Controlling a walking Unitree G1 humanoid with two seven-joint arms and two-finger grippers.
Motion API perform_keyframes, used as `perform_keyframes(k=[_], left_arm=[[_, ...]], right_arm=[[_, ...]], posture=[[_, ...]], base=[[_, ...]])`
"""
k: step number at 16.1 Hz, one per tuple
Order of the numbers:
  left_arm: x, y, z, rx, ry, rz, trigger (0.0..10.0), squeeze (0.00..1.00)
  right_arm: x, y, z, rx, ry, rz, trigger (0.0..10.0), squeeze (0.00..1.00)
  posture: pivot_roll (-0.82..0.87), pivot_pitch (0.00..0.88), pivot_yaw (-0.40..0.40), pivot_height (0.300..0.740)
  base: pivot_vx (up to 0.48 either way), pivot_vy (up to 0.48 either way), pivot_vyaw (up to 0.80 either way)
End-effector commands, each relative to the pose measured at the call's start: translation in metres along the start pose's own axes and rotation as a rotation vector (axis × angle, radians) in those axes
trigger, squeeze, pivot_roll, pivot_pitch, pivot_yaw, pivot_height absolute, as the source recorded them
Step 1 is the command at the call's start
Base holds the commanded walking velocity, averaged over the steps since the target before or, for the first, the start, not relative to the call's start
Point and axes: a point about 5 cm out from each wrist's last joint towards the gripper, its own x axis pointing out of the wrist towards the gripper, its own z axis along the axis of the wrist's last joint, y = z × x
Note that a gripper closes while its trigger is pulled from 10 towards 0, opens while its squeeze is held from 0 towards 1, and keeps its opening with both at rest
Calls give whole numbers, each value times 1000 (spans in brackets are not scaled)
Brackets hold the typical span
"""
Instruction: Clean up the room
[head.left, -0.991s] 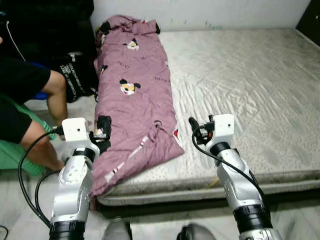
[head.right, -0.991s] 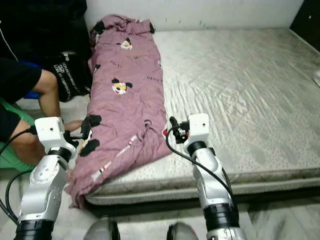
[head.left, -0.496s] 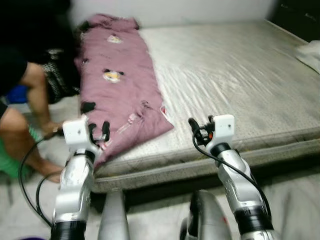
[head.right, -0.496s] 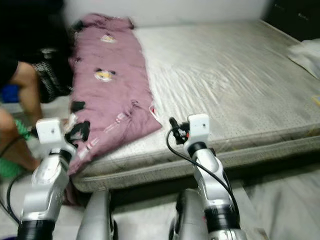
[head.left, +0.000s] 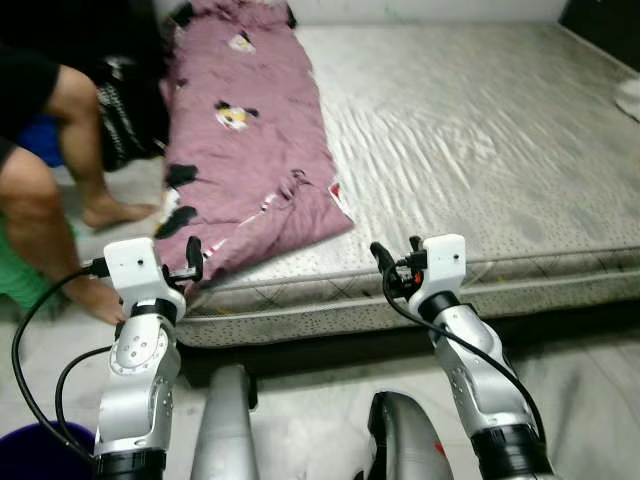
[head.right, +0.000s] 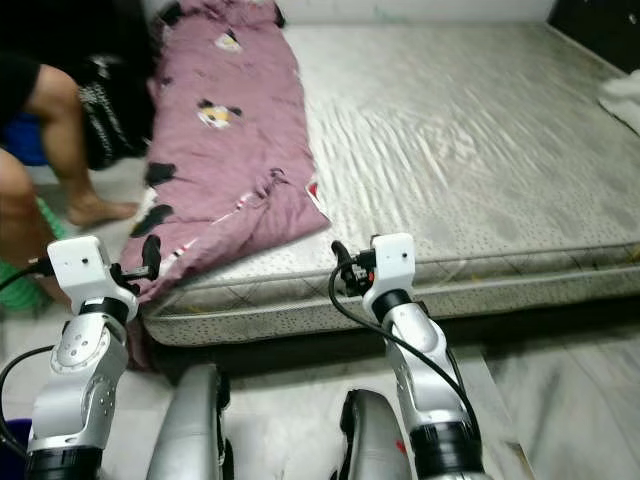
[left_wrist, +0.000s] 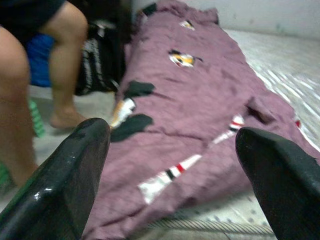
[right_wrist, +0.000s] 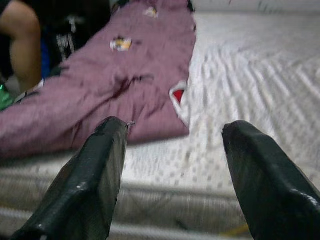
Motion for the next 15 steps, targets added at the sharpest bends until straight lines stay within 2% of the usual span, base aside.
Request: perform_keyframes(k=[1, 3, 6, 11, 15], left_arm=[[-5, 2, 1, 6, 15, 15, 10000, 0], [-8, 1, 0, 6, 25, 15, 10000, 0], [-13, -3, 1, -8, 49, 9, 10000, 0], [-15, -6, 1, -14, 65, -5, 10000, 0], [-14, -11, 2, -27, 77, -19, 10000, 0]], right_arm=[[-4, 6, 4, -2, 5, 44, 10000, 0], [-6, 10, 7, 9, 8, 54, 10000, 0], [-13, 13, 8, 37, 30, 58, 10000, 0], [-17, 19, 9, 56, 49, 83, 10000, 0], [-17, 21, 11, 64, 45, 102, 10000, 0]], posture=[[27, 172, -39, 587], [21, 200, -39, 587], [20, 244, -39, 587], [15, 257, -30, 587], [11, 250, -22, 543]], base=[[0, 0, 531], [0, 0, 572], [0, 0, 0], [0, 0, 0], [0, 0, 0]])
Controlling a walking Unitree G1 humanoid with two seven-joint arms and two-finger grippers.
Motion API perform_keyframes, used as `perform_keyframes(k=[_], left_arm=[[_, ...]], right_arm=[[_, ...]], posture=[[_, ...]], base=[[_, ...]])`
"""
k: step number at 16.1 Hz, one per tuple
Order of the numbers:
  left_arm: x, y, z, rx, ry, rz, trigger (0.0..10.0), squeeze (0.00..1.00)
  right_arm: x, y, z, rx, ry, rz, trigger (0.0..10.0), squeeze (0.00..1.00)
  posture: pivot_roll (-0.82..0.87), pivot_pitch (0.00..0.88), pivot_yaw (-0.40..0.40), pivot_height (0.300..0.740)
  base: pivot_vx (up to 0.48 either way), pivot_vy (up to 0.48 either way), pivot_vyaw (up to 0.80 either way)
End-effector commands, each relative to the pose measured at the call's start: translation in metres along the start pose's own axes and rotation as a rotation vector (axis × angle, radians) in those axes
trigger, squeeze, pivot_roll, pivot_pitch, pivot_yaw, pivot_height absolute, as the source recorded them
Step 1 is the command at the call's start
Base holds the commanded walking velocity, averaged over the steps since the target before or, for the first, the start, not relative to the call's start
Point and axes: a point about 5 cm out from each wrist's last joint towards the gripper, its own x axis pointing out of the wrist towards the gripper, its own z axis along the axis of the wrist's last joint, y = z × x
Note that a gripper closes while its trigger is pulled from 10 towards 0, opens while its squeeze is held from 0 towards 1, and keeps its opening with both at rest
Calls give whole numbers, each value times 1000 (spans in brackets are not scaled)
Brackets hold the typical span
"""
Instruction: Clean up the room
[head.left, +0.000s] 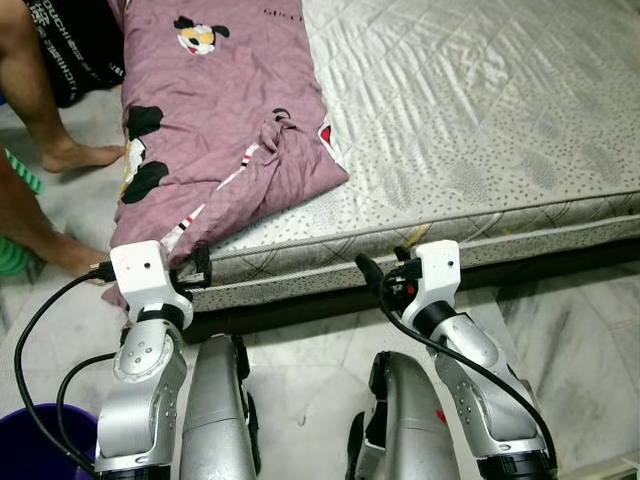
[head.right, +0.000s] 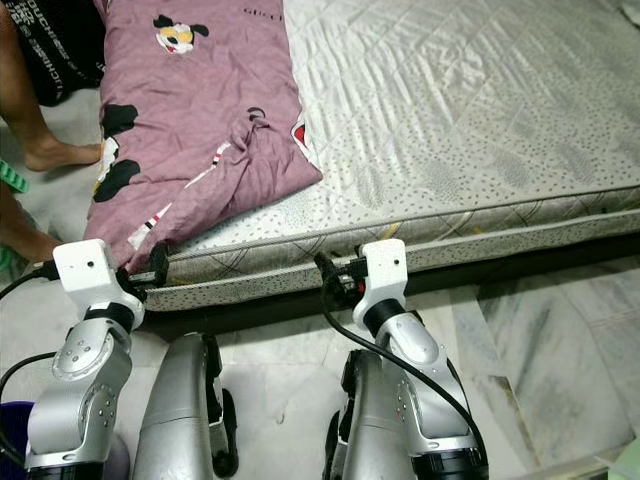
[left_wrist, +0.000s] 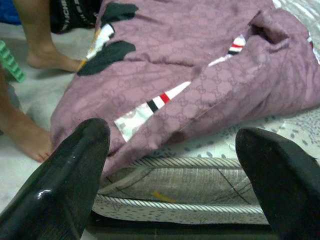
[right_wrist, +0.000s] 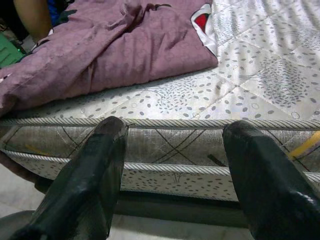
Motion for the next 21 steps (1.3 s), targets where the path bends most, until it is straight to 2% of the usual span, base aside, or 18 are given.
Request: perform_keyframes(k=[1, 5, 7, 9, 21], left_arm=[[-1, -1, -1, -1, 11, -6, 10000, 0], [1, -3, 2, 1, 1, -6, 10000, 0], [1, -4, 3, -15, -7, -23, 10000, 0], [2, -5, 5, -22, -19, -42, 10000, 0], [5, -9, 2, -37, -12, -68, 10000, 0]], right_arm=[[-1, 2, -3, 6, 20, 13, 10000, 0], [2, 0, -4, 4, 30, 10, 10000, 0], [3, 3, -3, -36, 24, 36, 10000, 0], [4, 3, -3, -28, 24, 34, 10000, 0], [6, -1, -6, -24, 27, 26, 10000, 0]], posture=[[11, 249, -22, 528], [13, 243, -24, 528], [13, 240, -23, 528], [13, 238, -22, 528], [15, 211, -23, 528]], base=[[0, 0, 0], [0, 0, 0], [0, 0, 400], [274, 0, 800], [301, 0, 0]])
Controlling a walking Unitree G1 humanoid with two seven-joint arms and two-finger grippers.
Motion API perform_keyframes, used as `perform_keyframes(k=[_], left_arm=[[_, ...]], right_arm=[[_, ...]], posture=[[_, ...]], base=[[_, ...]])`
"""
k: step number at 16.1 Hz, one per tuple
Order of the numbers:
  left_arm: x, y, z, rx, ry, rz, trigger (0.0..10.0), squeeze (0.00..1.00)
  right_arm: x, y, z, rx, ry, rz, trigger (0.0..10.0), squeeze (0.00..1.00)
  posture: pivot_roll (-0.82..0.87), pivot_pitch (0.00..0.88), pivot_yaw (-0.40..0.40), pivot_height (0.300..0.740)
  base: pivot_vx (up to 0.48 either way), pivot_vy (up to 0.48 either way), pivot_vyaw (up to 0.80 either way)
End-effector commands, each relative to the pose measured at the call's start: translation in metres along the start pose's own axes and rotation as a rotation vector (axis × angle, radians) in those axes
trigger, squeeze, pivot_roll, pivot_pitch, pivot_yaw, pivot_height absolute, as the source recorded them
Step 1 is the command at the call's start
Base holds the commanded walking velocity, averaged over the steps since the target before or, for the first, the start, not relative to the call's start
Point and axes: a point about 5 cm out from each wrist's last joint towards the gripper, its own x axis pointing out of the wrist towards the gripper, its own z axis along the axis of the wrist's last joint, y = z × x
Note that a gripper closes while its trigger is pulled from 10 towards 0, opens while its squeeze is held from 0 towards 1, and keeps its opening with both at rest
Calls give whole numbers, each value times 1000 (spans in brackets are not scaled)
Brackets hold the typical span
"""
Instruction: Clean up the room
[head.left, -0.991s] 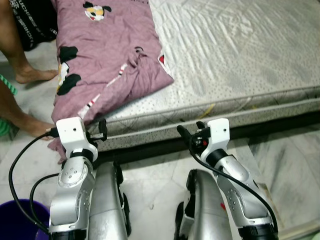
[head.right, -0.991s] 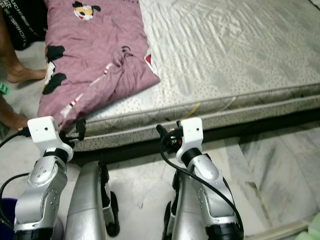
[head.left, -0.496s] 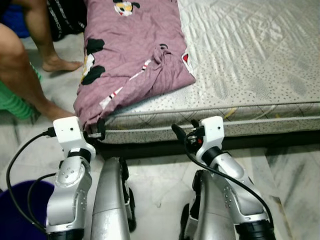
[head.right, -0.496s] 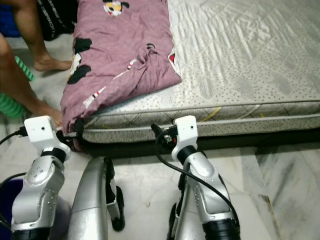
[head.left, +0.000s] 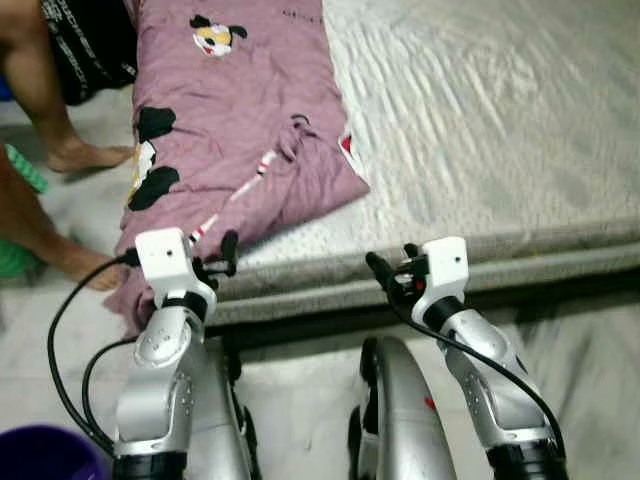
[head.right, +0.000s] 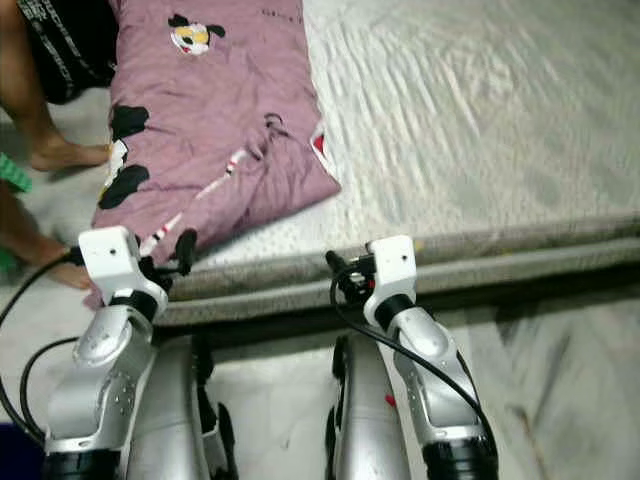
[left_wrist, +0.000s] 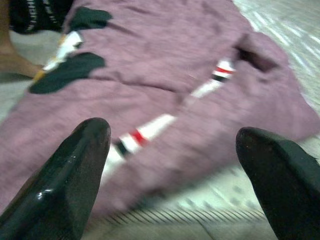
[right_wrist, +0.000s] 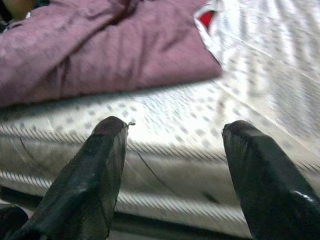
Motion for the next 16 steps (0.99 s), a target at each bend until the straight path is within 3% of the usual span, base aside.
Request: perform_keyframes(k=[1, 6, 9, 12, 14, 15, 16], left_arm=[[-3, 12, -6, 4, 28, 56, 10000, 0], [0, 15, -11, 9, 59, 88, 10000, 0], [16, 24, -9, 14, 50, 115, 10000, 0], [36, 29, -8, 14, 57, 114, 10000, 0], [51, 29, -5, 10, 49, 103, 10000, 0], [62, 22, 1, 0, 27, 81, 10000, 0], [64, 20, 2, 0, 21, 73, 10000, 0]], right_arm=[[2, 9, -1, 8, 2, 34, 10000, 0], [-3, 1, -1, -6, 7, -10, 10000, 0], [-23, -27, -3, -70, 34, -117, 10000, 0], [-43, -46, -6, -98, 67, -202, 10000, 0], [-56, -47, -7, -118, 84, -215, 10000, 0], [-62, -47, -8, -122, 93, -225, 10000, 0], [-62, -48, -8, -123, 93, -228, 10000, 0]], posture=[[15, 211, -23, 528], [-3, 212, -27, 528], [-37, 222, -36, 528], [-71, 226, -46, 528], [-86, 227, -47, 528], [-102, 229, -49, 528], [-109, 228, -49, 528]], base=[[0, 0, 0], [0, 0, 0], [0, 0, 0], [0, 0, 0], [0, 0, 0], [0, 0, 0], [0, 0, 0]])
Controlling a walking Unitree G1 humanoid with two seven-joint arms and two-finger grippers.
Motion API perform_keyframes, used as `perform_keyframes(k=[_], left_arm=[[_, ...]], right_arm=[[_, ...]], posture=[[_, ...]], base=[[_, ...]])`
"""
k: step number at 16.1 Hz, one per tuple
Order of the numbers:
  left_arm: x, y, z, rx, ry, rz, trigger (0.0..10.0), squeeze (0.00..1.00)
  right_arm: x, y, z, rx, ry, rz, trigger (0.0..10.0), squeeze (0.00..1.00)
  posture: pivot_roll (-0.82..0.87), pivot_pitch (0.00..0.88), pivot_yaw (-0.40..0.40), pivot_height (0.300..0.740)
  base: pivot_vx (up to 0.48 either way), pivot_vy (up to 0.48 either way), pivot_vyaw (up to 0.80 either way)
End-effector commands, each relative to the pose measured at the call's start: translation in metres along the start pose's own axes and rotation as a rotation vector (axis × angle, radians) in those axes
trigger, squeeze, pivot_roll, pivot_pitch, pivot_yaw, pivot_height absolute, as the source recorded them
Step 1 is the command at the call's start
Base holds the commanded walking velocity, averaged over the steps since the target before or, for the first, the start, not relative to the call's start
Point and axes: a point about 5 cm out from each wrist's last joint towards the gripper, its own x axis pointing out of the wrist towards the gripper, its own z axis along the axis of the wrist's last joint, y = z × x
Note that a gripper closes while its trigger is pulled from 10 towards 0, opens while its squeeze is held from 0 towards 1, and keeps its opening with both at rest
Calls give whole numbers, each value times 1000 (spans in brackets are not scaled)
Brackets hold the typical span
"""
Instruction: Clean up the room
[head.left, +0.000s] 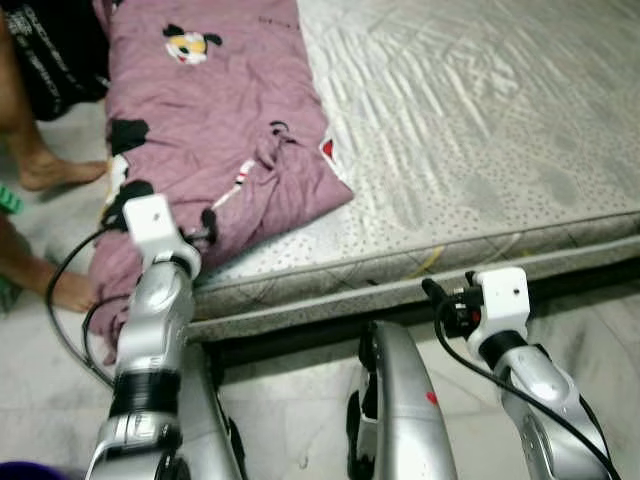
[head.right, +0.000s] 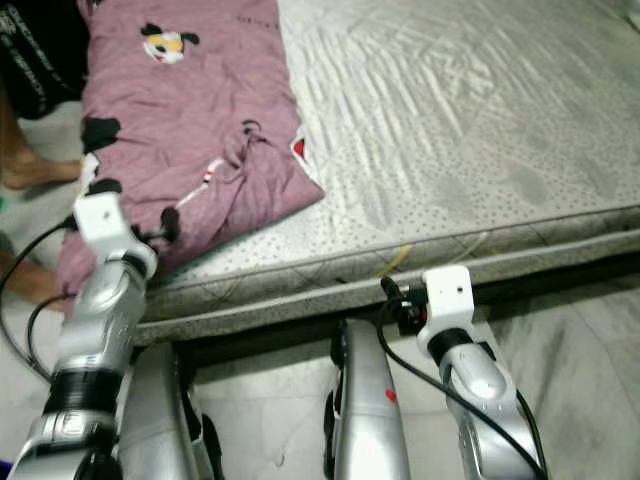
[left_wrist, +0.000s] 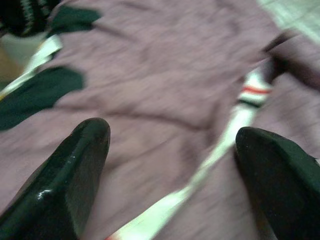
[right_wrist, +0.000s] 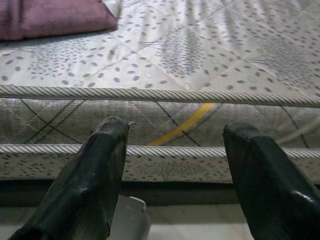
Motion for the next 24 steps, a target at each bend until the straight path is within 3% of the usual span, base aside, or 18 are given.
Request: perform_keyframes(k=[1, 5, 8, 11, 13, 15, 16, 18, 20, 23, 24], left_arm=[[2, -2, -3, 1, 1, -11, 10000, 0], [25, -29, -12, -2, 105, -107, 10000, 0], [28, -38, -25, 21, 194, -127, 10000, 0], [25, -60, -40, 57, 266, -297, 10000, 0], [8, -98, -61, 154, 354, -562, 10000, 0], [-4, -119, -68, 174, 362, -684, 10000, 0], [-13, -133, -73, 224, 361, -778, 10000, 0], [-26, -149, -78, 267, 352, -879, 10000, 0], [-49, -171, -83, 367, 303, -1039, 10000, 0], [-64, -179, -81, 452, 255, -1122, 10000, 0], [-72, -186, -74, 412, 239, -1153, 10000, 0]], right_arm=[[-3, -3, 1, -8, 6, -15, 10000, 0], [-1, -1, 3, -13, 7, -20, 10000, 0], [0, 0, 4, -16, 3, -28, 10000, 0], [1, 0, 4, -15, 5, -36, 10000, 0], [3, 1, 4, -15, 4, -38, 10000, 0], [4, 1, 4, -15, 3, -38, 10000, 0], [5, 1, 4, -14, 2, -38, 10000, 0], [6, 1, 4, -13, 1, -36, 10000, 0], [8, 2, 5, -14, -3, -36, 10000, 0], [11, 2, 4, -15, -6, -39, 10000, 0], [12, 2, 4, -15, -7, -39, 10000, 0]], posture=[[-112, 227, -50, 528], [-118, 220, -56, 528], [-126, 214, -51, 528], [-131, 211, -47, 528], [-127, 206, -45, 528], [-123, 203, -46, 528], [-120, 201, -46, 528], [-116, 195, -45, 528], [-114, 188, -43, 528], [-112, 177, -39, 528], [-107, 172, -37, 528]], base=[[0, 0, 0], [0, 0, 0], [0, 0, 0], [0, 0, 0], [0, 0, 0], [0, 0, 0], [0, 0, 0], [0, 0, 0], [0, 0, 0], [0, 0, 0], [0, 0, 0]])
